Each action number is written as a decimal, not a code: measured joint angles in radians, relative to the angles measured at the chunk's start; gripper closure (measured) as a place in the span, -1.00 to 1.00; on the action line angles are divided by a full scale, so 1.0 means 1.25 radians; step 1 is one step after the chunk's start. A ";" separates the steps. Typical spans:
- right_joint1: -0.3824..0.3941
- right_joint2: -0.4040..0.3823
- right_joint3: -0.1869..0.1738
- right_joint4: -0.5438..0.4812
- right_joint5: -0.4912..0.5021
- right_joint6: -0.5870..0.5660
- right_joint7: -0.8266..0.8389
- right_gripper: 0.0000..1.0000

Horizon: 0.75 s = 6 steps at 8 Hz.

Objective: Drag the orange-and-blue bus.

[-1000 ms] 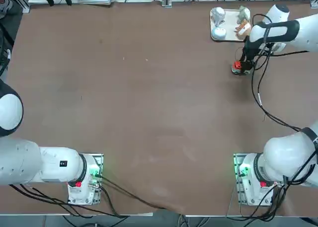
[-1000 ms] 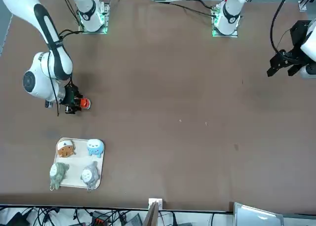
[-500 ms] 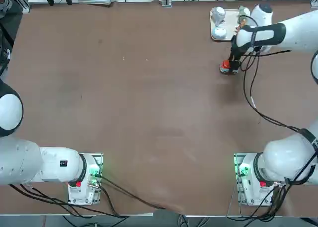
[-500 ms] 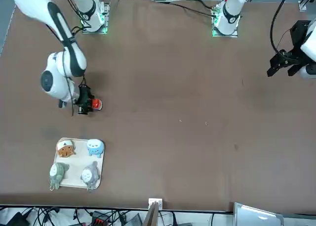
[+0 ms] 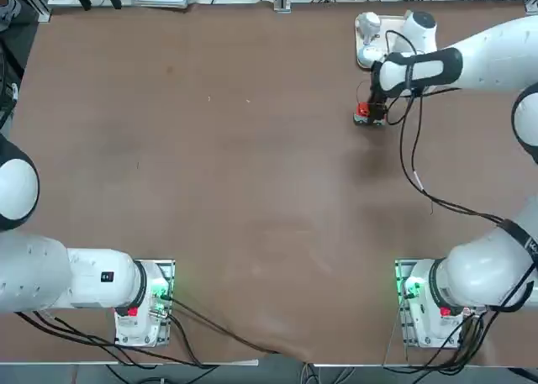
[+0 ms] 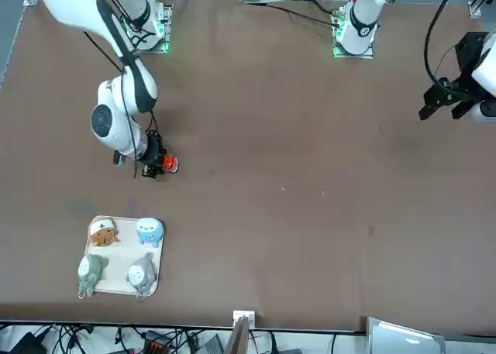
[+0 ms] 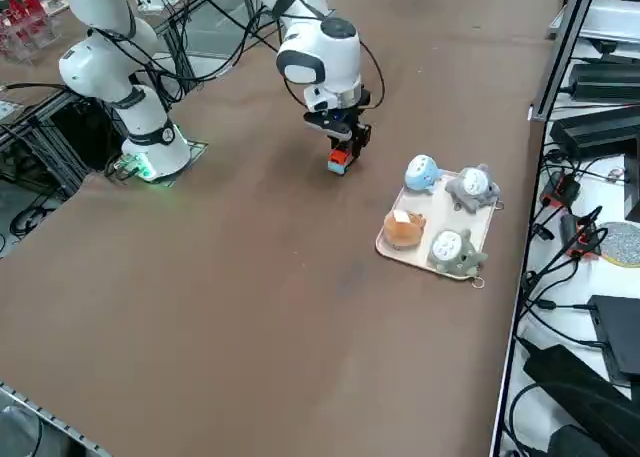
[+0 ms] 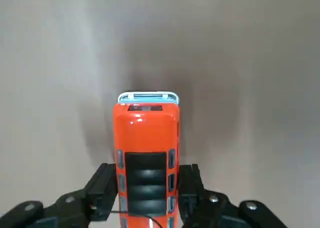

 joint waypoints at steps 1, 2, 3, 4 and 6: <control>0.019 0.006 0.000 0.000 0.000 0.012 0.015 -0.30; 0.036 0.009 0.000 0.000 0.000 0.027 0.024 -0.30; 0.048 0.011 0.000 0.000 0.000 0.036 0.028 -0.30; 0.058 0.013 0.000 0.000 0.000 0.042 0.038 -0.30; 0.078 0.013 -0.001 0.000 0.000 0.047 0.061 -0.30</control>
